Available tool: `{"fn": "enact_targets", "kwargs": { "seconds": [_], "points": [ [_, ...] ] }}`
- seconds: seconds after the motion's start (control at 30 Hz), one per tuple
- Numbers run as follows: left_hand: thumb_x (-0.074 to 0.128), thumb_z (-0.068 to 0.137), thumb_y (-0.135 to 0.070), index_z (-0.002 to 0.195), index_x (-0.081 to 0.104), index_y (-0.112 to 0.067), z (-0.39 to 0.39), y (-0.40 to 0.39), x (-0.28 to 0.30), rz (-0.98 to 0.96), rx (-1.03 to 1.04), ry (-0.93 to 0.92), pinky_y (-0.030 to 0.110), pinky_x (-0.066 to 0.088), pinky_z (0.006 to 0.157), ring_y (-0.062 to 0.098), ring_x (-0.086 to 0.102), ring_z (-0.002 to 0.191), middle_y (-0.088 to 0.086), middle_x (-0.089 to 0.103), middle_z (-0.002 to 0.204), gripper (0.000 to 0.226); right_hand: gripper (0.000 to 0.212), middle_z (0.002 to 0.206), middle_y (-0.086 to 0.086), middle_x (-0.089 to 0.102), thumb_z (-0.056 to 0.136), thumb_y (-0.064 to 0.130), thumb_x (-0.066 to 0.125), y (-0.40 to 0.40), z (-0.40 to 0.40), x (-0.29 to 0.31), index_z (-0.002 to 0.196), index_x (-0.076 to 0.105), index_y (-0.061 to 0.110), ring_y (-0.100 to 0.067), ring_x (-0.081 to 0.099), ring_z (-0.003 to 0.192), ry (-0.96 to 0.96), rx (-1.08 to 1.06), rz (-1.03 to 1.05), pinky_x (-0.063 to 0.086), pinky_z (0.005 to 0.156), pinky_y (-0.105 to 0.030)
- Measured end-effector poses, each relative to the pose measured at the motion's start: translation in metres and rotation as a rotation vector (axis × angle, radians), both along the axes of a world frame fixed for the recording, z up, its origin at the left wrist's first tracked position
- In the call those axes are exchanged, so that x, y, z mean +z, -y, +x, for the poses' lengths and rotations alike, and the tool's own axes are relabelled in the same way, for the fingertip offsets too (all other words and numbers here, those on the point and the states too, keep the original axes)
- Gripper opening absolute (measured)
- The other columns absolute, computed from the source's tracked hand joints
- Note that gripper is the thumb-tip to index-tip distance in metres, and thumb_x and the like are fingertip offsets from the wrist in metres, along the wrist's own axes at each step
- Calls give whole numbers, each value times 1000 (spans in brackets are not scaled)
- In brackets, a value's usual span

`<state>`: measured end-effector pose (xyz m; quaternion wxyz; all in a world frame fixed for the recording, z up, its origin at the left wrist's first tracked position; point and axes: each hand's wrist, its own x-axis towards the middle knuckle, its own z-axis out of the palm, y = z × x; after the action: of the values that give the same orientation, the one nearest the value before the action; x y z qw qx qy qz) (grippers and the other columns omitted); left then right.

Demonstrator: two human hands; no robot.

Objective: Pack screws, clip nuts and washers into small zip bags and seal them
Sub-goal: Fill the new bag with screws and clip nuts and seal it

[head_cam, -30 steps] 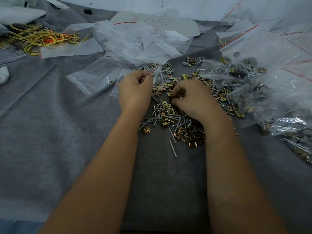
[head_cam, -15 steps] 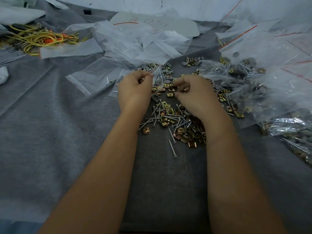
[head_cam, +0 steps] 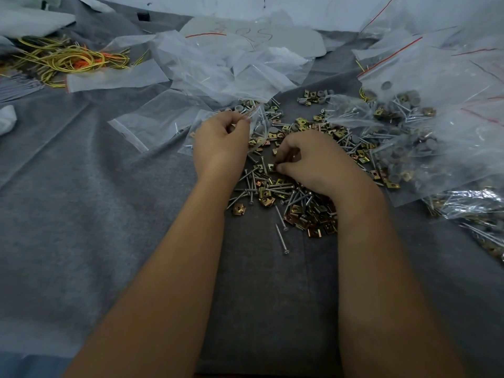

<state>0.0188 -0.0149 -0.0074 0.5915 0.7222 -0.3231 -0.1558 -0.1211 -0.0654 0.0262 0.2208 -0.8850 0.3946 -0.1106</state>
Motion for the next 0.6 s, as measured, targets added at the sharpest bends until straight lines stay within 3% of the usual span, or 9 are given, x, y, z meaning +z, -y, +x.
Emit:
{"fn": "enact_targets", "kwargs": {
  "seconds": [0.07, 0.13, 0.27, 0.33, 0.6],
  "points": [
    [54, 86, -27, 66, 65, -38, 0, 0, 0, -1, 3, 2, 26, 36, 50, 2, 40, 42, -13, 56, 52, 25, 14, 78, 17, 53, 88, 18, 69, 2, 0, -3, 85, 62, 30, -5, 55, 76, 58, -20, -2, 46, 68, -23],
    [54, 86, -27, 66, 65, -38, 1, 0, 0, -3, 3, 3, 26, 36, 51, 4, 41, 44, -13, 55, 52, 25, 12, 81, 14, 56, 90, 16, 66, 2, 1, -5, 87, 64, 27, -5, 56, 72, 187, -68, 37, 49, 61, -22],
    [54, 84, -27, 67, 65, -38, 0, 0, 0, -9, -2, -2, 25, 37, 52, 1, 39, 42, -15, 55, 50, 23, 20, 78, 16, 65, 90, 12, 65, 1, 5, -4, 84, 67, 31, 5, 60, 69, 486, -94, 78, 45, 62, -6],
    [54, 84, -27, 68, 65, -38, 0, -1, 0, -9, -4, -6, 25, 37, 52, 0, 39, 41, -15, 55, 50, 22, 24, 77, 16, 67, 90, 11, 65, -2, 7, -4, 83, 68, 33, 8, 60, 69, 572, -95, 105, 44, 62, -4],
    [56, 88, -24, 74, 65, -40, -3, -3, 2, -19, -60, 26, 29, 42, 54, 0, 45, 45, -10, 57, 58, 23, 16, 89, 16, 64, 96, 15, 56, -2, 26, -14, 100, 71, 20, 9, 57, 84, 680, -174, 144, 39, 67, 2]
  ]
}}
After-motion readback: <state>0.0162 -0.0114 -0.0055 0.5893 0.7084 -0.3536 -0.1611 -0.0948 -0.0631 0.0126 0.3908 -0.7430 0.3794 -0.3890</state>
